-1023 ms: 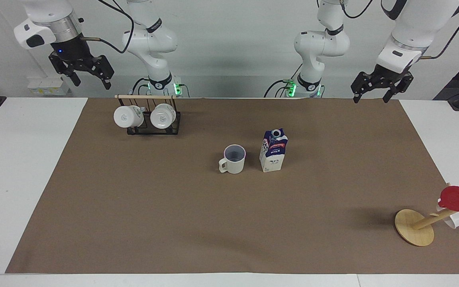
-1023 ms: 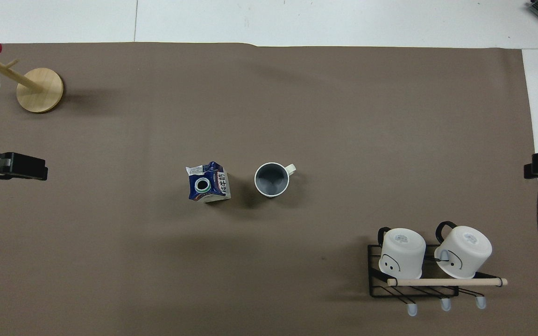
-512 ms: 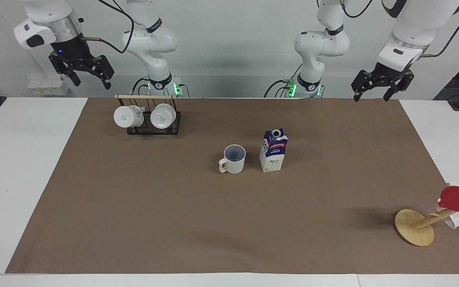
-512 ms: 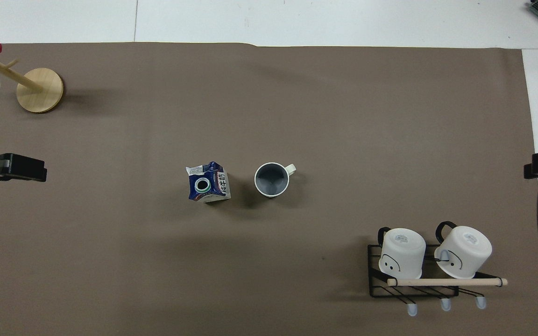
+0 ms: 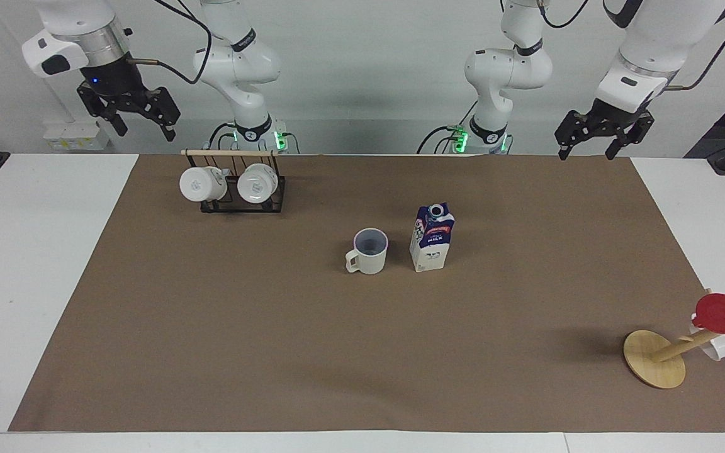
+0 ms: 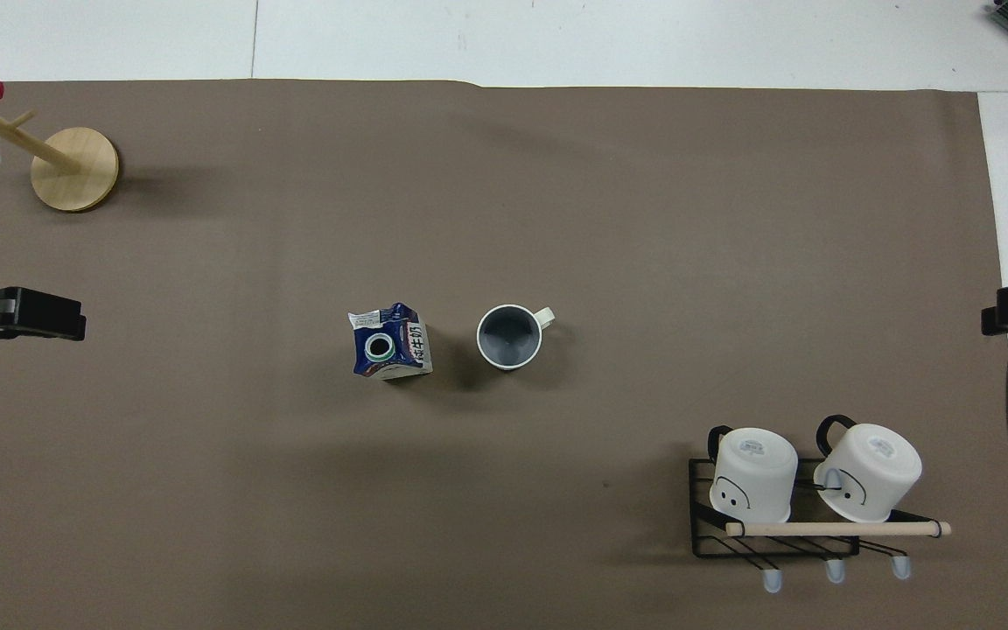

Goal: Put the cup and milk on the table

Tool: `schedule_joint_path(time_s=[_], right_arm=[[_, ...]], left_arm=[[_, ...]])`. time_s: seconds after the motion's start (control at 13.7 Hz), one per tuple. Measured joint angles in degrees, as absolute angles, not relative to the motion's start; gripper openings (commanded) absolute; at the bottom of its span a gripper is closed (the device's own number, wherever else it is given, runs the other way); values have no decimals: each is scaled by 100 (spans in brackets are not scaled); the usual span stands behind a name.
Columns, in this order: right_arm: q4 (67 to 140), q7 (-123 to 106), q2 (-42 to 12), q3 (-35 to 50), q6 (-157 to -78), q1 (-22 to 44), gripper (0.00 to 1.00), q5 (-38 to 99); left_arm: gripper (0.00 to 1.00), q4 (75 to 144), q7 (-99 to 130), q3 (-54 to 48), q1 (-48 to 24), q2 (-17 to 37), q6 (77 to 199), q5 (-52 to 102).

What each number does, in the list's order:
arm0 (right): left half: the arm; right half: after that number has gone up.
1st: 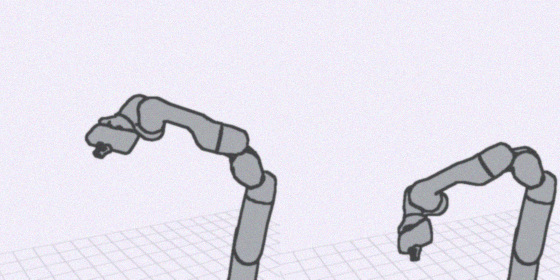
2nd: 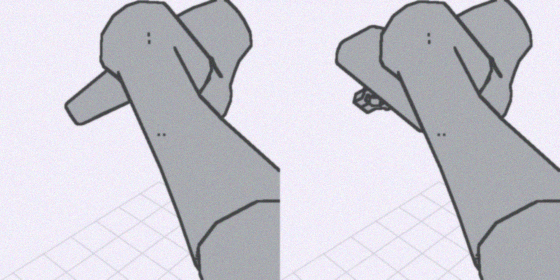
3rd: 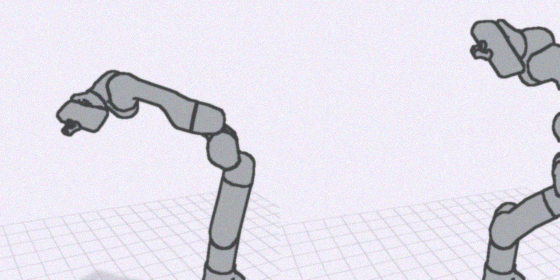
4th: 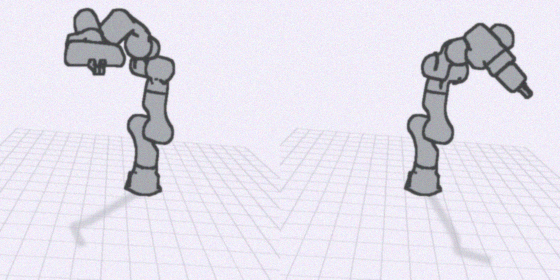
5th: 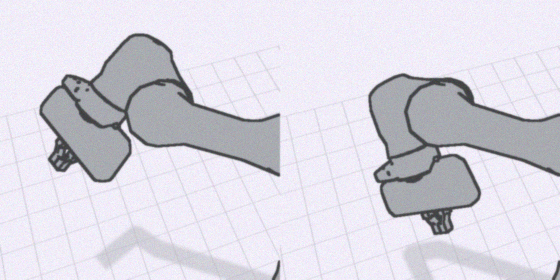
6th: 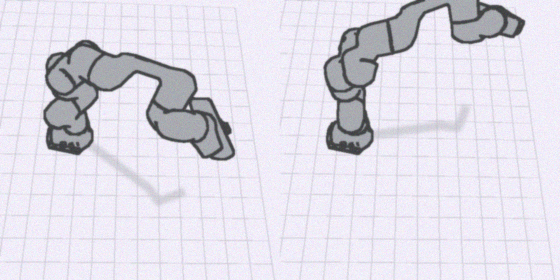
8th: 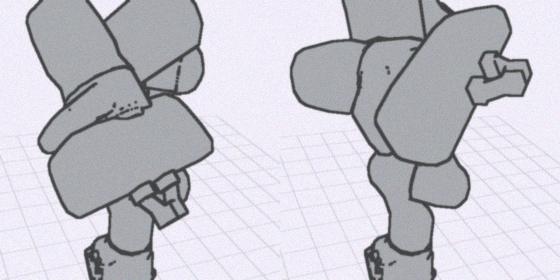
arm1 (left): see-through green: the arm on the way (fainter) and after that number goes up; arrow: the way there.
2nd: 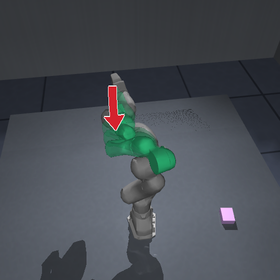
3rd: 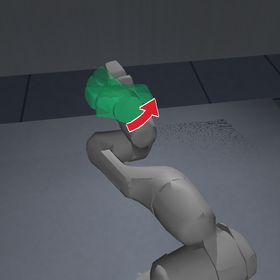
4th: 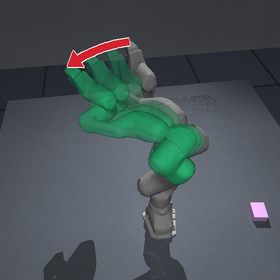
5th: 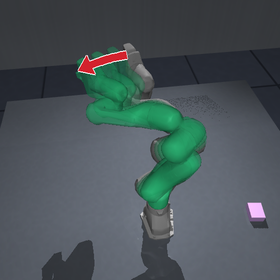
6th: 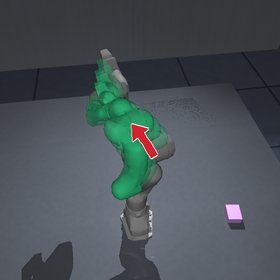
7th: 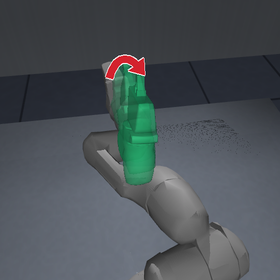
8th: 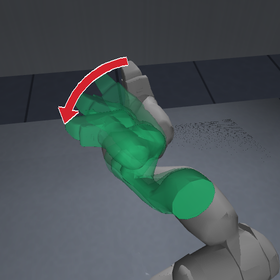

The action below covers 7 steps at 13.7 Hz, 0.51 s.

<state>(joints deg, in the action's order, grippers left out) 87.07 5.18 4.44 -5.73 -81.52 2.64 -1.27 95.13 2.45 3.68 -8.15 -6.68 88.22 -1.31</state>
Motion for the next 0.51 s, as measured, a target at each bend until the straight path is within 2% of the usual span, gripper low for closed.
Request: schedule_joint_path(time_s=[0.51], right_arm=[[8707,518,444,-573,-8152,265,100,-127]], left_arm=[[100,9509,-115,389,-562,-668,8822,-131]])
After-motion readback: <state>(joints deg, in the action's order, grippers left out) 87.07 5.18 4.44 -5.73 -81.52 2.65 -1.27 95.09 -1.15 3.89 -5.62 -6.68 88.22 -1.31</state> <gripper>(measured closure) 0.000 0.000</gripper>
